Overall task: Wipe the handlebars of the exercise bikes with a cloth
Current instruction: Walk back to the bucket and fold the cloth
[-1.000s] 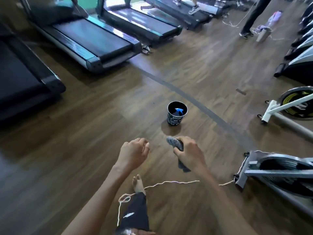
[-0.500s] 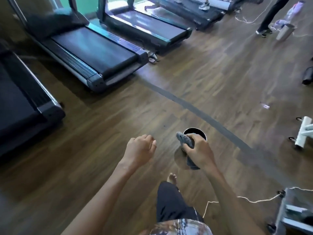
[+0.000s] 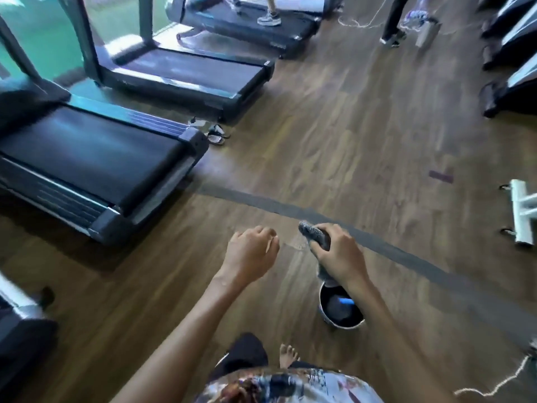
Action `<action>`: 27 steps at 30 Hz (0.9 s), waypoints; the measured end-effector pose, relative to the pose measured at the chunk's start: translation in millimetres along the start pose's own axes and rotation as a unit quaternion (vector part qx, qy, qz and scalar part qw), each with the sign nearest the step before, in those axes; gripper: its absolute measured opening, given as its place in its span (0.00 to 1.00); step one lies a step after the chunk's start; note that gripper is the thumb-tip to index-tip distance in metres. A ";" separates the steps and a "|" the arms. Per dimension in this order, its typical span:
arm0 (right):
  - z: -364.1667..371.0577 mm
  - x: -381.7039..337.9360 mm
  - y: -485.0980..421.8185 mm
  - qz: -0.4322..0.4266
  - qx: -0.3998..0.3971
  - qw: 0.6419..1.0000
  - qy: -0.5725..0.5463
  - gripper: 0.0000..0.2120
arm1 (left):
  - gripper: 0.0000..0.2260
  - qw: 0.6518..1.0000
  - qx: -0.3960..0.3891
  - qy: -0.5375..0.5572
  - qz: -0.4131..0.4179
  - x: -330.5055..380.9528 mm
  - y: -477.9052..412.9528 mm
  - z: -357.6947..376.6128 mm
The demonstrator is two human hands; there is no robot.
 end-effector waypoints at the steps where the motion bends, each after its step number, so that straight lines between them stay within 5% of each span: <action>1: -4.0 0.8 -14.8 0.017 0.014 1.000 -0.002 0.12 | 0.13 1.000 -0.012 -0.003 0.027 0.8 -25.5 1.1; 9: -30.5 41.5 -75.9 0.207 0.187 0.960 -0.032 0.14 | 0.23 0.952 -0.071 -0.006 0.298 44.0 -204.2 20.3; 12: -20.9 46.8 -79.0 0.290 0.240 0.926 -0.039 0.15 | 0.15 0.911 -0.113 -0.007 0.396 55.1 -241.6 29.2; 21: 9.1 -5.0 -46.0 0.404 0.393 0.807 -0.178 0.09 | 0.14 0.759 -0.237 0.024 0.606 83.5 -242.2 50.4; 24: 14.7 -15.4 -21.7 0.392 0.463 0.751 -0.260 0.14 | 0.11 0.670 -0.368 0.083 0.639 100.1 -208.0 61.9; 27: 17.2 -23.2 6.6 0.363 0.544 0.661 -0.368 0.11 | 0.14 0.601 -0.517 0.167 0.586 112.3 -180.8 69.6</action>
Point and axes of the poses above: each hand's wrist, its own y-axis away from the middle knuckle, its own z-axis out of the palm, x = y × z, the point moved 8 cm from there along -y, towards the middle knuckle, and after that the axes turned 6 degrees about z, right-handed, at the moved point
